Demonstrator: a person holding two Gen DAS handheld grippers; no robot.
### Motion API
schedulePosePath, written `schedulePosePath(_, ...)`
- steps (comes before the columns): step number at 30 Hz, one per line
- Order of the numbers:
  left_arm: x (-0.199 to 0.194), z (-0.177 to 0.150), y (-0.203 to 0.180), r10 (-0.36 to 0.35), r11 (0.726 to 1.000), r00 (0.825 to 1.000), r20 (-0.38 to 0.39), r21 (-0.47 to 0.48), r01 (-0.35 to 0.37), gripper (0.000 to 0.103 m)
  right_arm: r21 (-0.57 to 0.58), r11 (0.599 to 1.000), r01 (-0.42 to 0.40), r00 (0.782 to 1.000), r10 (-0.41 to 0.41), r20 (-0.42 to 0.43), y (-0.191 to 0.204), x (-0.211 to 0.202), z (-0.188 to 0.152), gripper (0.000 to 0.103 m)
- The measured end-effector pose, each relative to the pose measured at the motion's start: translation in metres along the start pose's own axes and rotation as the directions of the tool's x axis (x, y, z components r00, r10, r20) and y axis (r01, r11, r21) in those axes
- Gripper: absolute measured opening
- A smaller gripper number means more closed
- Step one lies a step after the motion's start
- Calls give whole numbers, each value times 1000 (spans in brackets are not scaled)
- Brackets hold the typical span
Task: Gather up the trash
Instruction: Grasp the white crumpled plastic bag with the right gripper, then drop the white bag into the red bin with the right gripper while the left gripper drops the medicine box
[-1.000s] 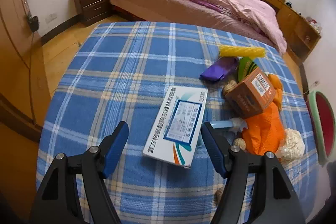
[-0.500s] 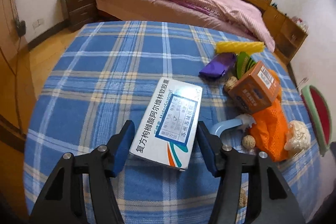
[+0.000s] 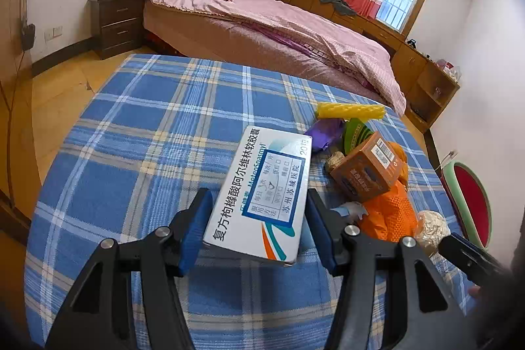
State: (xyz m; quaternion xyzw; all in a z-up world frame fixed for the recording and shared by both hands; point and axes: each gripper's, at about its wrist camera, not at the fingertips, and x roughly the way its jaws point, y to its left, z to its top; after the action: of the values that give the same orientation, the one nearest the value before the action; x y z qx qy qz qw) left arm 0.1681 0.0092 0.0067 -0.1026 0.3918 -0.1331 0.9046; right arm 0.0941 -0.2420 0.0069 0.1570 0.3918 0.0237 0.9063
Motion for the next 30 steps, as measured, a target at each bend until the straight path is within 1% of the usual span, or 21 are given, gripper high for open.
schedulePosePath(1,0,0,2,-3,1000,1000,2,-9,3,58,4,1000,-6,1000,6,-5,1,3,1,72)
schedulePosePath(2,-1,0,3,-9,1000,1000,5,-20,9,58,5,1000,-7,1000,7,-10,3,5,0,67)
schedulePosePath(4,-3,-1,6,-19,999,1000,11,-35,19,58,0,1000,-3,1000,3,-19,4,10,-3,53)
schedulePosePath(6,-5,0,8,-25,999,1000,15,-47,26,58,-8,1000,-9,1000,8,-10,5,10,-6,49)
schedulePosePath(9,-5,0,9,-28,998,999,18,-51,29,58,-12,1000,-10,1000,10,10,6,8,-9,38)
schedulePosePath(11,-5,0,8,-32,998,999,17,-49,33,58,-4,1000,-26,999,26,26,5,6,-9,36)
schedulePosePath(14,-5,0,7,-39,998,999,19,-46,40,58,-5,999,-33,998,33,61,5,-4,-11,35)
schedulePosePath(17,-6,0,7,-72,995,997,25,-61,74,58,-4,999,-45,994,46,103,2,-21,-14,35)
schedulePosePath(22,-10,-1,0,-63,997,996,64,-34,65,58,24,999,-32,991,29,129,-10,-42,-19,35)
schedulePosePath(25,-12,0,-3,-44,999,997,64,-29,46,58,51,999,-20,990,12,141,-21,-59,-22,35)
schedulePosePath(27,-17,-1,-8,-46,998,997,67,-30,48,58,61,998,0,987,-9,161,-29,-73,-25,35)
schedulePosePath(30,-28,-4,-23,-68,997,996,65,-21,69,58,99,995,6,982,-24,187,-46,-89,-29,36)
